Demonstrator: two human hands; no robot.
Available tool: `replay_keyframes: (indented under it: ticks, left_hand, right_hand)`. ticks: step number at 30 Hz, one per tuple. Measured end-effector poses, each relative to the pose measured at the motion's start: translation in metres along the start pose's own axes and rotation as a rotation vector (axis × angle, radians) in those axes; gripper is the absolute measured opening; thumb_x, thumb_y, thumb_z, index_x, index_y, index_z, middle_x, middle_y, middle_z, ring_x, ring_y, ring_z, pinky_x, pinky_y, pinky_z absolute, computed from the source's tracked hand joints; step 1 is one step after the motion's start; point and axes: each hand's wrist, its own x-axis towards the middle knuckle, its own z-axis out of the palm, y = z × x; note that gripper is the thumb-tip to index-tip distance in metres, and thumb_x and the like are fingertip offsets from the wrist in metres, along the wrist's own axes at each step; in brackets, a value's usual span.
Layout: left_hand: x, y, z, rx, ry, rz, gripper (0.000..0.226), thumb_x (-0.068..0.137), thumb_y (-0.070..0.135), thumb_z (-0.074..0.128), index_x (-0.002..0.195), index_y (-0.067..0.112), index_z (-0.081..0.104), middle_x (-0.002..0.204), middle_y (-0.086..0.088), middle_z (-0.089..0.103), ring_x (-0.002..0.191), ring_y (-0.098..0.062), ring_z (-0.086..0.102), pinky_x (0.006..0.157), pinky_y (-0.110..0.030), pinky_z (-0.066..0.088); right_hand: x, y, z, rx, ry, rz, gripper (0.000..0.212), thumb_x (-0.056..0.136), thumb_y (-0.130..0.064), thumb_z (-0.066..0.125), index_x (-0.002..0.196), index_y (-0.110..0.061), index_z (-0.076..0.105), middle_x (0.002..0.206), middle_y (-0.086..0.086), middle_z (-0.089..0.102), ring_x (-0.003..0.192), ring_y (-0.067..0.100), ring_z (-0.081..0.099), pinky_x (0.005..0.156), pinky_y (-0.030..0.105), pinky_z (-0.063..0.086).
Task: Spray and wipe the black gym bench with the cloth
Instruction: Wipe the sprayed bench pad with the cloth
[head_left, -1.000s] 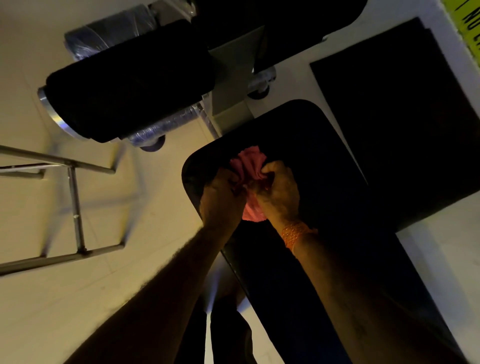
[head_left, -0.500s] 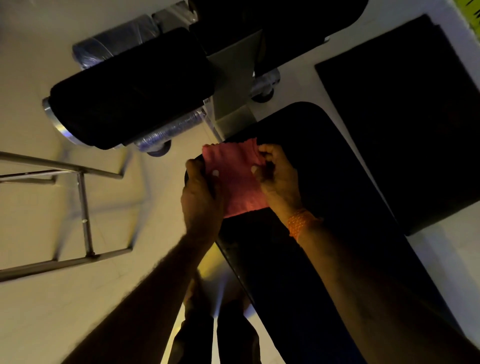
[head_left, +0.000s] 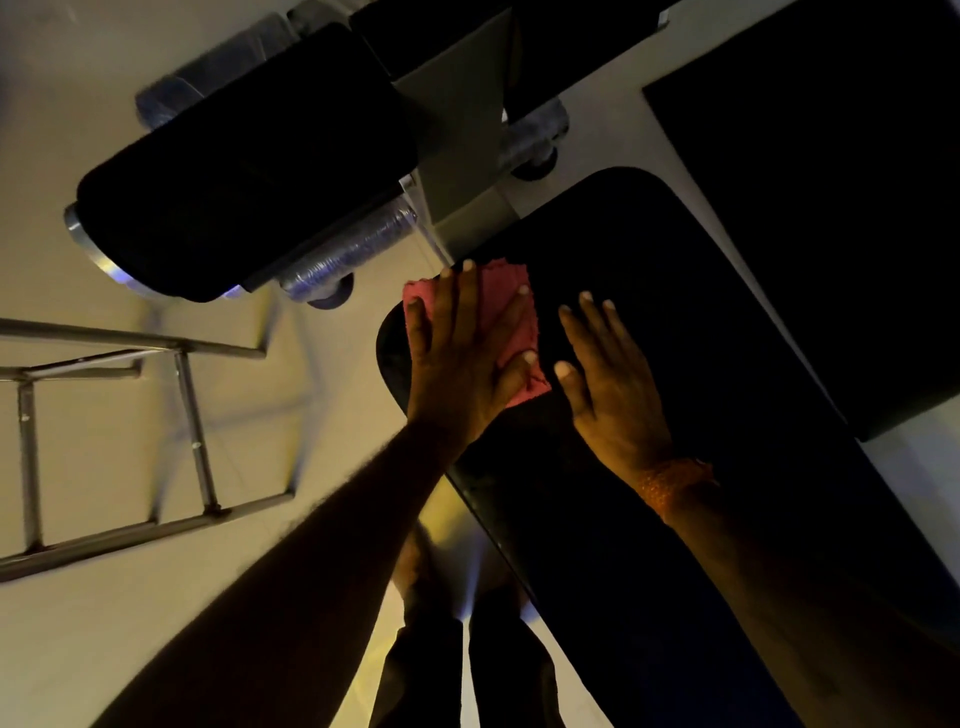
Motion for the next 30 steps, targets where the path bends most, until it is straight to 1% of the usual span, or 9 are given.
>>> replay_keyframes:
  ticks: [2, 4, 8, 11, 16, 20, 25, 28, 30]
  left_hand:
    - [0.003, -0.006, 0.002, 0.021, 0.017, 0.034, 0.062, 0.105, 0.059, 0.023, 0.163, 0.037, 0.016, 0.171, -0.017, 0.006, 0.158, -0.040, 0.002, 0.121, -0.070, 0.009]
    - [-0.001, 0.000, 0.002, 0.011, 0.035, -0.012, 0.058, 0.108, 0.051, 0.027, 0.163, 0.034, 0.018, 0.171, -0.016, 0.008, 0.158, -0.039, 0.003, 0.122, -0.068, 0.011]
    - [-0.014, 0.016, 0.006, 0.004, 0.017, -0.117, 0.066, 0.106, 0.058, 0.019, 0.164, 0.031, 0.005, 0.172, -0.016, -0.003, 0.158, -0.037, -0.006, 0.125, -0.062, 0.000]
    - [0.002, 0.000, 0.000, 0.012, 0.017, -0.068, 0.062, 0.110, 0.050, 0.022, 0.164, 0.028, 0.005, 0.173, -0.010, 0.000, 0.159, -0.032, -0.004, 0.127, -0.059, 0.000]
    - [-0.013, -0.005, 0.010, -0.027, 0.090, -0.030, 0.058, 0.111, 0.036, 0.024, 0.164, 0.016, 0.012, 0.172, -0.006, 0.008, 0.159, -0.027, 0.002, 0.129, -0.050, 0.005]
    - [-0.027, -0.026, 0.011, -0.017, 0.082, 0.093, 0.057, 0.110, 0.034, 0.033, 0.163, 0.014, 0.020, 0.170, -0.009, 0.017, 0.157, -0.028, 0.005, 0.128, -0.051, 0.010]
    - [-0.020, -0.017, 0.013, -0.071, 0.138, -0.135, 0.056, 0.111, 0.038, 0.025, 0.164, 0.019, 0.018, 0.171, -0.006, 0.016, 0.159, -0.029, 0.006, 0.127, -0.056, 0.010]
    - [-0.052, -0.013, 0.021, -0.005, 0.113, -0.037, 0.056, 0.112, 0.037, 0.026, 0.163, 0.016, 0.018, 0.171, -0.008, 0.014, 0.159, -0.032, 0.006, 0.126, -0.059, 0.012]
    - [-0.042, -0.025, 0.016, 0.020, 0.085, -0.010, 0.057, 0.111, 0.040, 0.022, 0.164, 0.017, 0.016, 0.172, -0.008, 0.014, 0.159, -0.033, 0.006, 0.125, -0.058, 0.012]
  right_hand:
    - [-0.002, 0.003, 0.001, -0.035, -0.017, -0.016, 0.058, 0.109, -0.040, 0.034, 0.162, -0.016, 0.031, 0.173, 0.006, 0.018, 0.162, 0.026, 0.009, 0.129, 0.045, 0.020]
    - [-0.003, 0.003, 0.002, -0.045, -0.014, -0.021, 0.060, 0.108, -0.043, 0.028, 0.163, -0.017, 0.030, 0.173, 0.006, 0.017, 0.162, 0.026, 0.008, 0.129, 0.047, 0.021]
    - [-0.004, 0.002, 0.006, -0.062, -0.022, -0.007, 0.060, 0.109, -0.043, 0.031, 0.164, -0.020, 0.024, 0.175, 0.006, 0.011, 0.162, 0.025, 0.004, 0.130, 0.050, 0.016]
    - [-0.007, 0.003, 0.009, -0.130, -0.051, -0.007, 0.062, 0.109, -0.047, 0.025, 0.166, -0.022, 0.019, 0.175, 0.006, 0.005, 0.162, 0.026, -0.001, 0.131, 0.049, 0.010]
    - [-0.011, 0.003, 0.012, -0.196, -0.042, 0.001, 0.063, 0.109, -0.049, 0.025, 0.166, -0.023, 0.017, 0.175, 0.007, 0.004, 0.162, 0.028, 0.000, 0.131, 0.050, 0.012]
    - [-0.015, 0.002, 0.013, -0.209, -0.038, 0.023, 0.064, 0.108, -0.051, 0.021, 0.166, -0.024, 0.016, 0.175, 0.006, 0.004, 0.162, 0.028, 0.001, 0.131, 0.051, 0.012]
    - [-0.021, 0.003, 0.017, -0.227, -0.026, 0.028, 0.064, 0.108, -0.050, 0.023, 0.166, -0.024, 0.017, 0.175, 0.007, 0.005, 0.162, 0.030, 0.003, 0.130, 0.054, 0.013]
    - [-0.029, 0.001, 0.020, -0.236, -0.023, 0.039, 0.065, 0.107, -0.051, 0.022, 0.166, -0.024, 0.017, 0.175, 0.008, 0.005, 0.162, 0.031, 0.003, 0.130, 0.056, 0.013]
    - [-0.032, 0.000, 0.020, -0.240, -0.027, 0.042, 0.066, 0.107, -0.052, 0.022, 0.166, -0.024, 0.017, 0.175, 0.007, 0.004, 0.162, 0.030, 0.002, 0.129, 0.057, 0.012]
